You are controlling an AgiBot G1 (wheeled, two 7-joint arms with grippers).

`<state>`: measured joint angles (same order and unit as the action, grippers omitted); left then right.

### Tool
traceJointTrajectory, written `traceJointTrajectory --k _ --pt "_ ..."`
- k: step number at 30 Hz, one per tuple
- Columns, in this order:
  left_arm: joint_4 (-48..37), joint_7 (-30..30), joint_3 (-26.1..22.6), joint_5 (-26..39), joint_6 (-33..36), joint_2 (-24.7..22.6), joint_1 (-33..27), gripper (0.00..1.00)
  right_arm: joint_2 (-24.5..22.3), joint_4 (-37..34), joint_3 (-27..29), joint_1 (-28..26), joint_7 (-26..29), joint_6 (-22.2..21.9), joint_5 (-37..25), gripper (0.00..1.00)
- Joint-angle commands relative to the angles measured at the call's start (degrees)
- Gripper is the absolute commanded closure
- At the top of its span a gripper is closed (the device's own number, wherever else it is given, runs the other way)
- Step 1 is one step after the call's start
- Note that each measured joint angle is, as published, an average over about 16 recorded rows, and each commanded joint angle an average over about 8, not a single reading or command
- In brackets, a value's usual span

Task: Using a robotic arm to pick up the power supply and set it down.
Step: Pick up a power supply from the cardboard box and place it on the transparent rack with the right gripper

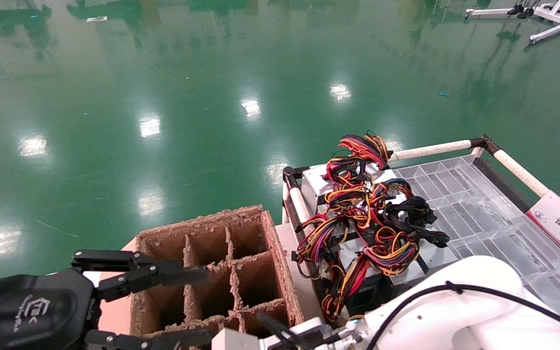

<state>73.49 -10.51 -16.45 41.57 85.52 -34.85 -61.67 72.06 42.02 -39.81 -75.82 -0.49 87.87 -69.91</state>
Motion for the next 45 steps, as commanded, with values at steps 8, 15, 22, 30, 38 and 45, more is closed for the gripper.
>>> traceJointTrajectory --k 8,15,22,30,38,45 --pt "0.0 0.0 0.0 0.0 0.0 0.0 0.0 0.16 -3.9 3.3 4.6 2.0 1.1 0.9 8.6 1.00" --pt "0.0 0.0 -0.1 0.0 0.0 0.0 0.0 0.07 -8.1 7.7 8.4 4.1 2.7 0.0 14.5 1.00" --pt "0.0 0.0 -0.1 -0.1 0.0 0.0 0.0 0.00 -12.4 11.3 12.0 5.4 3.8 -0.6 19.3 1.00" --pt "0.0 0.1 -0.1 -0.1 -0.1 0.0 0.0 0.00 -16.4 15.8 14.8 6.4 5.7 -0.8 23.4 1.00" --pt "0.0 0.1 -0.1 -0.1 -0.1 0.1 0.0 0.00 -20.0 19.2 18.1 7.4 6.9 -1.6 27.6 1.00" --pt "0.0 0.1 -0.2 -0.1 -0.1 0.1 0.0 0.00 -25.9 19.8 21.4 5.3 7.9 -0.7 30.3 1.00"
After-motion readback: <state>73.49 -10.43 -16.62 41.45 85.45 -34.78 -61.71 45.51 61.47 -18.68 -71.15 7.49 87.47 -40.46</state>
